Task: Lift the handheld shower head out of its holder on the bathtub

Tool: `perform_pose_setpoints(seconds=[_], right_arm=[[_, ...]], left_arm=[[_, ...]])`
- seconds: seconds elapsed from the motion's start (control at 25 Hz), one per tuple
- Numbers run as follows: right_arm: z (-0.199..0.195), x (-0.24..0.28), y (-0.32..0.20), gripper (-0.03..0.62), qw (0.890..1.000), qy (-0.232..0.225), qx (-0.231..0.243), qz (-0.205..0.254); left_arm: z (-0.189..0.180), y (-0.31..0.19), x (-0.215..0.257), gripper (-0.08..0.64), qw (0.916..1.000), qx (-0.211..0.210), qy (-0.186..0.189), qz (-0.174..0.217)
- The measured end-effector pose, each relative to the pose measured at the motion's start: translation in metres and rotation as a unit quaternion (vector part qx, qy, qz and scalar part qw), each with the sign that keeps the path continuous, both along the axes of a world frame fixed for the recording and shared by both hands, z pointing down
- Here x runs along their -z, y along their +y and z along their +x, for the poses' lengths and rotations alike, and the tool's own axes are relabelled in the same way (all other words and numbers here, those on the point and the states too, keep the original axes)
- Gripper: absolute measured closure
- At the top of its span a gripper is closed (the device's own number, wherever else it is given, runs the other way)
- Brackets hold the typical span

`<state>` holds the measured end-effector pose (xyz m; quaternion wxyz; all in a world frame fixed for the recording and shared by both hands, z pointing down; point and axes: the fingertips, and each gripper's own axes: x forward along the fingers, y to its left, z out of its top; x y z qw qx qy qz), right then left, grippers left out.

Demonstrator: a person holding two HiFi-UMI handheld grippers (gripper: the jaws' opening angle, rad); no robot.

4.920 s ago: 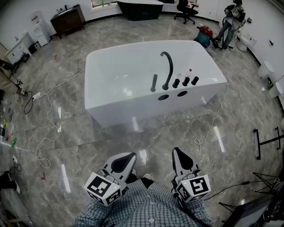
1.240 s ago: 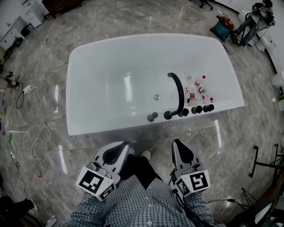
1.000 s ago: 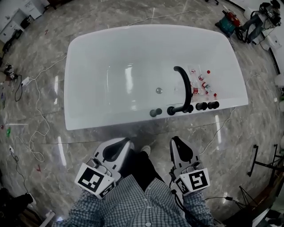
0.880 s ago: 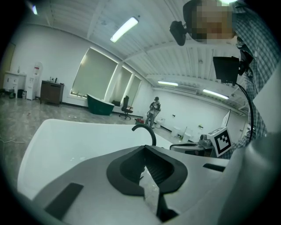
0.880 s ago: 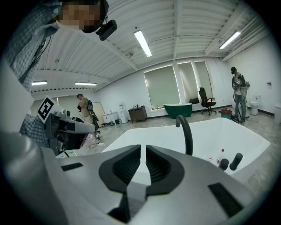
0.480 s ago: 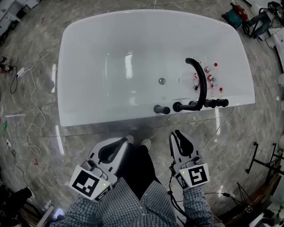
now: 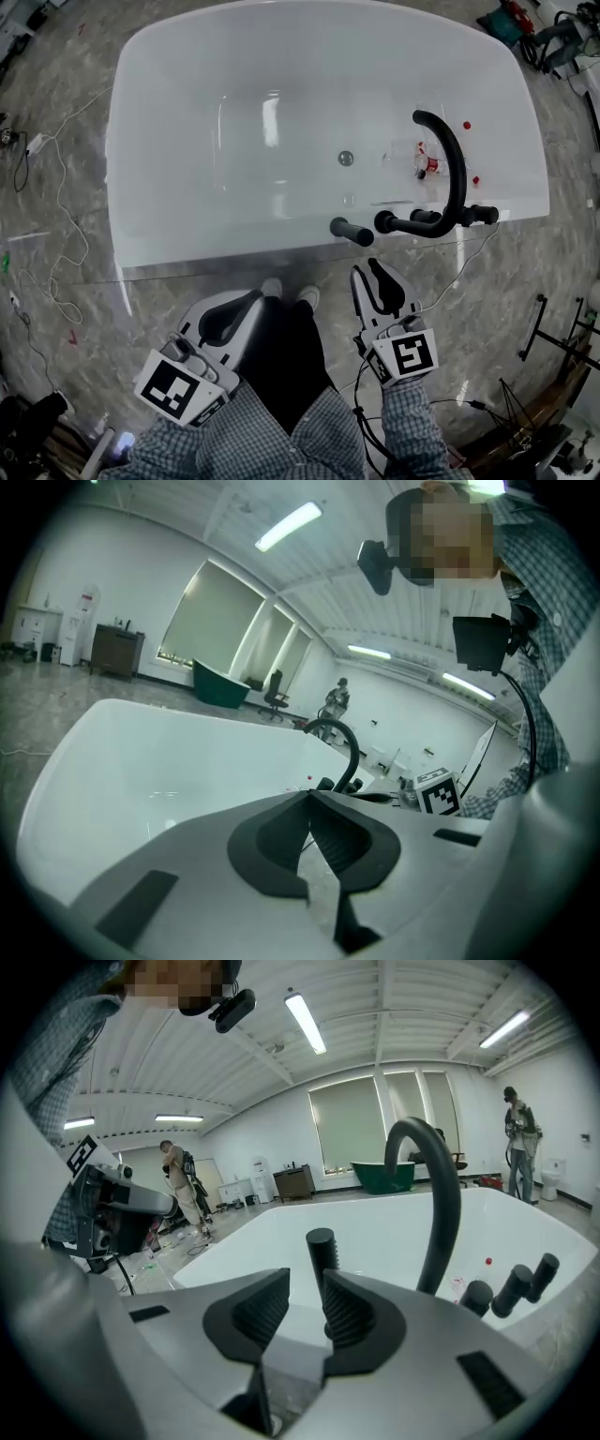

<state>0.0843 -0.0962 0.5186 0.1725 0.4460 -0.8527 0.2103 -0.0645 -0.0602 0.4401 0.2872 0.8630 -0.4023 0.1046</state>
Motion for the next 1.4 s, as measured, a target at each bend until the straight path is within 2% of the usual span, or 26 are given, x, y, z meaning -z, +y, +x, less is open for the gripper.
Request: perform_pose_setpoints(seconds=[0.32, 0.68, 1.0, 1.4], right_arm=[[0.0, -0.038, -0.012, 0.487, 1.0, 0.011, 0.002, -0.005], [-0.001, -0.092, -0.014, 0.449, 0.999, 0.024, 0.004, -0.037], [-0.001, -0.123, -0.025, 0.425, 0.999, 0.031, 0.003, -0.033], [-0.008, -0.137, -0.047, 0.419, 0.999, 0.042, 0.017, -0.014]], left_arm=[[0.001, -0.008, -0.022, 0.554, 1.0, -0.004, -0.004, -0.006], [0.003, -0.011, -0.048, 0.553, 0.9997, 0.001, -0.002, -0.025], [0.006, -0.002, -0.072, 0.554, 0.9989, 0.009, 0.0, -0.046], [0.01, 0.005, -0.085, 0.554, 0.9979, 0.012, 0.0, -0.063]])
